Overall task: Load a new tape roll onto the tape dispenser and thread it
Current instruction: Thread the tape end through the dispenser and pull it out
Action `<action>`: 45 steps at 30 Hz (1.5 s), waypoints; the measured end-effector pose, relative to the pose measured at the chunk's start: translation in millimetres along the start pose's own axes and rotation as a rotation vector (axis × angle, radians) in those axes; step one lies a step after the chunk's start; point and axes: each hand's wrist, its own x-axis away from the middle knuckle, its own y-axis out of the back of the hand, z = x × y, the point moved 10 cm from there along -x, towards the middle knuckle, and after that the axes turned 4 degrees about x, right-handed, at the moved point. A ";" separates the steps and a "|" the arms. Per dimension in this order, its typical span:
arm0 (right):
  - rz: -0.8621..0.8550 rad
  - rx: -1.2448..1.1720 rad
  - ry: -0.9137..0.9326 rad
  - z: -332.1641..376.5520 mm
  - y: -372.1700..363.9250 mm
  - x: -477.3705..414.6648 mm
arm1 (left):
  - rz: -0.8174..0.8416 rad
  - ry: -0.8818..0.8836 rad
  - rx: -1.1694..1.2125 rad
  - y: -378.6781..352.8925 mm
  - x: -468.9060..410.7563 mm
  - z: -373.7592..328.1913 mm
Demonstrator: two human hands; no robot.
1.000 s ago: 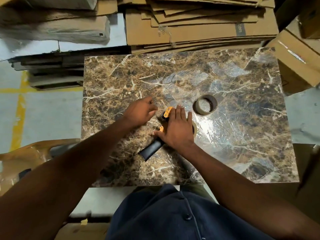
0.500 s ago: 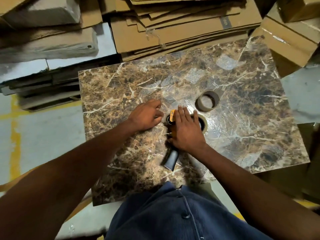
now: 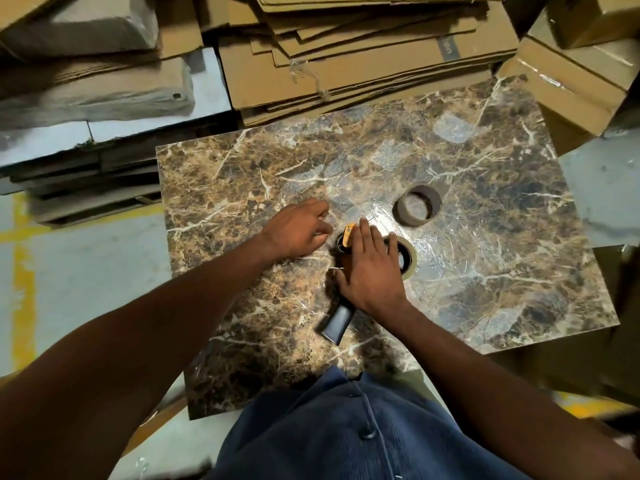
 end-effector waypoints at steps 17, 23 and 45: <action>-0.040 -0.052 -0.031 -17.9 5.0 12.5 | 0.061 0.237 0.137 -28.3 -3.7 8.4; -0.078 -0.638 -0.468 -75.7 -7.8 79.1 | 0.065 0.716 0.806 -65.8 19.6 37.8; 0.414 -1.470 -0.492 -49.7 -100.5 77.0 | 0.342 1.062 1.419 -115.3 36.2 19.6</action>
